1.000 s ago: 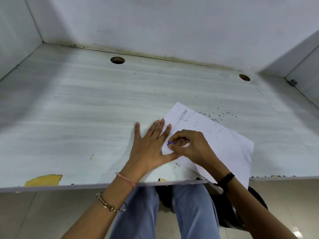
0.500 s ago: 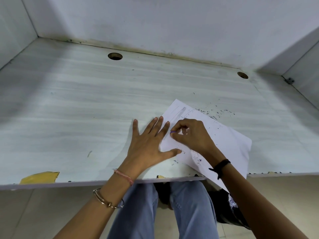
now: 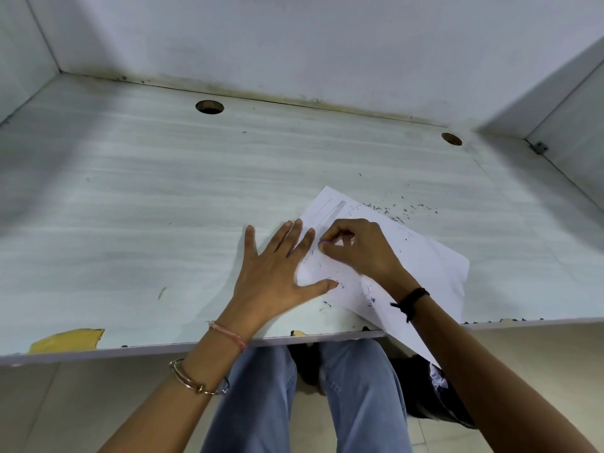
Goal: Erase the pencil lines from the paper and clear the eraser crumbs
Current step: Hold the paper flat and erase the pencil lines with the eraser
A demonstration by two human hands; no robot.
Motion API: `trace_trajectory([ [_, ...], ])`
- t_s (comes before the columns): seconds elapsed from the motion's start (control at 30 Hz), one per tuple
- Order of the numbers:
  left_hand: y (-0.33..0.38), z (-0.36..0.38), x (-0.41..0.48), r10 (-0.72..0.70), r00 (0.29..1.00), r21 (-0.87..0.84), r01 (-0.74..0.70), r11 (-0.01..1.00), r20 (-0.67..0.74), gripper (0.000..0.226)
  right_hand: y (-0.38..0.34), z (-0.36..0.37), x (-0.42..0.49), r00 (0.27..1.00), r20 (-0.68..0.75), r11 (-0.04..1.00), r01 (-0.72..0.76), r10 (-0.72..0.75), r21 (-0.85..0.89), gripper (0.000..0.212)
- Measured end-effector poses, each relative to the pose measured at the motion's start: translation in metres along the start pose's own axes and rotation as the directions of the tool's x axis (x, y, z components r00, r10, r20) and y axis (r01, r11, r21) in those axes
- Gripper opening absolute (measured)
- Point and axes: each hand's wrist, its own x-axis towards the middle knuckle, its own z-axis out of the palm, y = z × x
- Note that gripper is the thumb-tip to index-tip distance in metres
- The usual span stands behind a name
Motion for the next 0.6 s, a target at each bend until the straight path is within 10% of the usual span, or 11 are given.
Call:
trace_trajectory([
  [0.17, -0.001, 0.000, 0.001, 0.011, 1.000, 0.015, -0.011, 1.000, -0.002, 0.099, -0.011, 0.006, -0.010, 0.967, 0.249, 0.998, 0.055, -0.050, -0.014, 0.004],
  [0.3, -0.001, 0.001, 0.000, 0.003, 1.000, -0.007, -0.003, 1.000, -0.001, 0.100, -0.007, 0.003, 0.001, 0.997, 0.050, 0.998, 0.060, -0.059, -0.016, 0.005],
  [0.43, 0.000, 0.000, 0.002, 0.005, 1.000, 0.014, -0.005, 1.000, -0.008, 0.104, -0.011, 0.008, -0.008, 0.960, 0.272, 0.997, 0.073, -0.064, -0.023, 0.003],
  [0.6, 0.001, 0.000, 0.000, -0.003, 1.000, -0.005, 0.003, 1.000, -0.008, 0.103, -0.001, 0.000, 0.003, 1.000, 0.008, 1.000, 0.016, -0.016, -0.008, 0.003],
])
